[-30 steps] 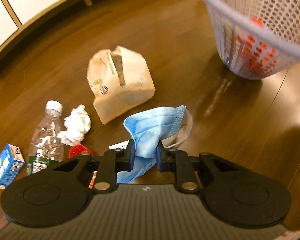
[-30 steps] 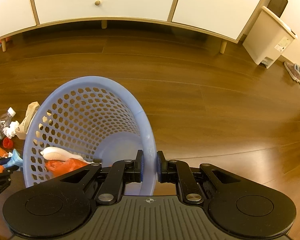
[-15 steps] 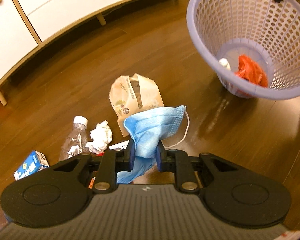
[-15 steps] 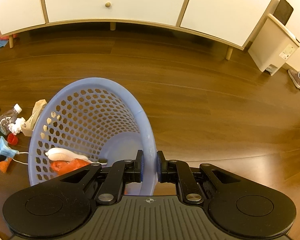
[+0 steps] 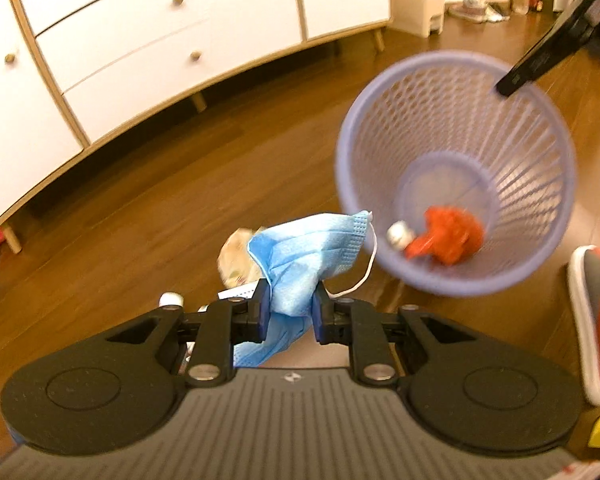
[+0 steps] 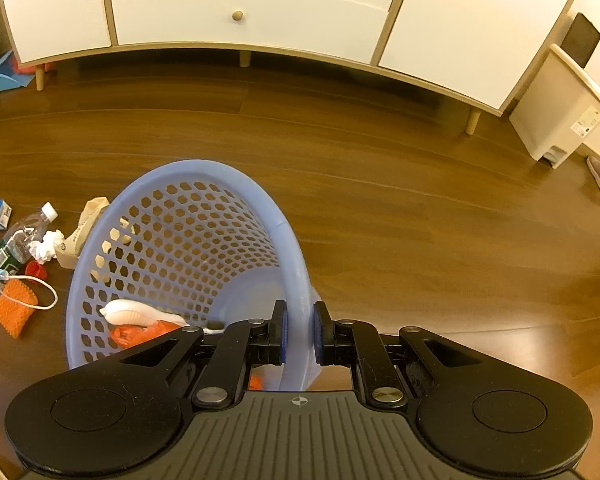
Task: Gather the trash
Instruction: 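Carry the blue mask over the basket and release it with the left tool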
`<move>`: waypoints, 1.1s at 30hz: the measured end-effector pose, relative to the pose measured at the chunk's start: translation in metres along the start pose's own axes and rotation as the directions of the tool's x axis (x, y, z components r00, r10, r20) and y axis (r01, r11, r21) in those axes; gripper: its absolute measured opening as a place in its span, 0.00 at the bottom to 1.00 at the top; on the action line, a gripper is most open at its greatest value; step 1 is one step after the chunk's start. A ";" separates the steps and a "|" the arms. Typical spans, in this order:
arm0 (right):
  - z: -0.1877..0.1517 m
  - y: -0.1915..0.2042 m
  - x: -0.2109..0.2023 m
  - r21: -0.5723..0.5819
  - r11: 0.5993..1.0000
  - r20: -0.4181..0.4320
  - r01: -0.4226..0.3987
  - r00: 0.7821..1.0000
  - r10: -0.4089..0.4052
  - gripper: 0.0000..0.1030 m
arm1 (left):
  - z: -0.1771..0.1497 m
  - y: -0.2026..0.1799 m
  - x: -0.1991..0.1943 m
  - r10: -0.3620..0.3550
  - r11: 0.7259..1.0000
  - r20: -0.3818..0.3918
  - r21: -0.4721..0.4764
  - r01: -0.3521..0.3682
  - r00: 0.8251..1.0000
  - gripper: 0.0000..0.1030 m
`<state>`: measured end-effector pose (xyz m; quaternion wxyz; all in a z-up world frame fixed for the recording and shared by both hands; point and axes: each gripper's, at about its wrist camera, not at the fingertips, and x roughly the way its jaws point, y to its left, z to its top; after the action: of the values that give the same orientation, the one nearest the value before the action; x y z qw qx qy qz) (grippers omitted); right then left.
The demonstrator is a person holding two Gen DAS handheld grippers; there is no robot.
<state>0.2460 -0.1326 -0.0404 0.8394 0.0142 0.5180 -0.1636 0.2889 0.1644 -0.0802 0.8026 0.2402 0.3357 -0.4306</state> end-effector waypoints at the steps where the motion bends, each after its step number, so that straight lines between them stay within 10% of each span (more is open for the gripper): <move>1: 0.000 0.000 0.000 -0.001 1.000 0.000 -0.001 1.000 0.001 0.09 | 0.004 -0.002 -0.002 -0.011 1.000 0.010 0.001 0.011 1.000 0.16; 33: -0.002 -0.022 -0.002 0.086 0.996 -0.018 0.025 1.000 -0.024 0.09 | 0.090 -0.085 0.073 -0.255 0.957 0.061 0.159 0.242 0.965 0.20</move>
<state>0.2372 -0.1529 -0.0365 0.8315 0.0455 0.5178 -0.1960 0.2760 0.0220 -0.0834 0.7346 0.2383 0.2971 -0.5616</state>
